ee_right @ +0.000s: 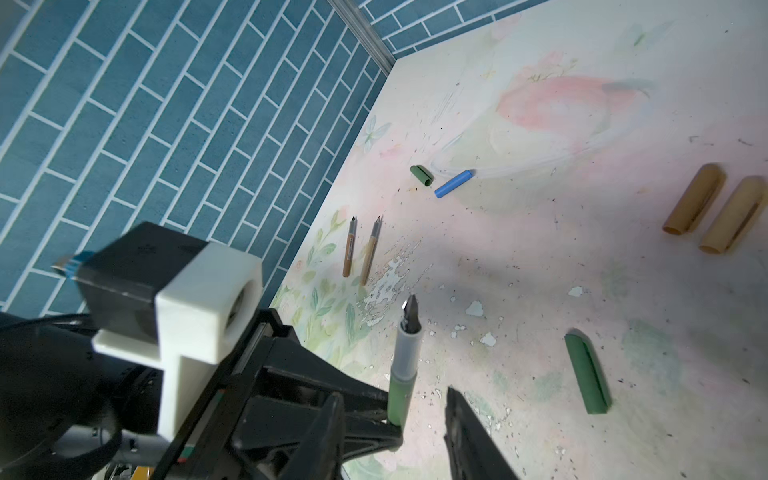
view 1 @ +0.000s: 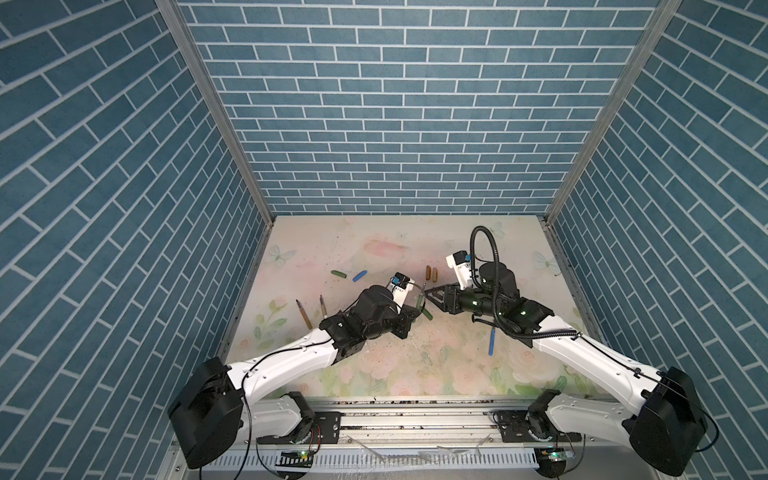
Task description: Insert the pens into the pen caps
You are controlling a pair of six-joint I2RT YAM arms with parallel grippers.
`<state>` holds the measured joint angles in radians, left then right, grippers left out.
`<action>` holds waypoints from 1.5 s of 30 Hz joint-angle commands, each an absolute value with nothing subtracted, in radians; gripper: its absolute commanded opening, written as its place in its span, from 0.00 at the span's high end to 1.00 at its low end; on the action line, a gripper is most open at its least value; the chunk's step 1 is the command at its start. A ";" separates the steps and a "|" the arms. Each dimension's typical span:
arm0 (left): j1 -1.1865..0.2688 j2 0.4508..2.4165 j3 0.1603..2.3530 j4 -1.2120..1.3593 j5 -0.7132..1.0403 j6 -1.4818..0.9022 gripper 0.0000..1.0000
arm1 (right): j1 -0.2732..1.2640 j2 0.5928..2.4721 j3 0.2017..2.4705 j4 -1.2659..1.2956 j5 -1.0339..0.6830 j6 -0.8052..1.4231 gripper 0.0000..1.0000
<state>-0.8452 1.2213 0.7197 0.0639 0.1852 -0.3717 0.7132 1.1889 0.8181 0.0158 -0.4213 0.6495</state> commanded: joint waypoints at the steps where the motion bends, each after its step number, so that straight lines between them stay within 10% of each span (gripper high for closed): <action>1: -0.848 1.215 0.754 0.099 0.203 -0.382 1.00 | 0.730 1.210 0.835 0.061 -0.417 0.688 0.58; 8: -0.848 1.209 0.744 0.127 0.222 -0.398 1.00 | 0.737 1.246 0.839 0.123 -0.396 0.735 0.64; 16: -0.848 1.214 0.748 0.132 0.225 -0.399 0.99 | 0.741 1.249 0.845 0.129 -0.405 0.744 0.94; 19: -0.847 1.218 0.738 0.147 0.238 -0.403 0.68 | 0.740 1.236 0.839 0.125 -0.390 0.741 0.98; 22: -0.839 1.223 0.723 0.171 0.250 -0.412 0.57 | 0.741 1.232 0.841 0.123 -0.393 0.741 0.99; 45: -0.821 1.261 0.729 0.155 0.258 -0.437 0.84 | 0.747 1.250 0.846 0.123 -0.432 0.739 0.99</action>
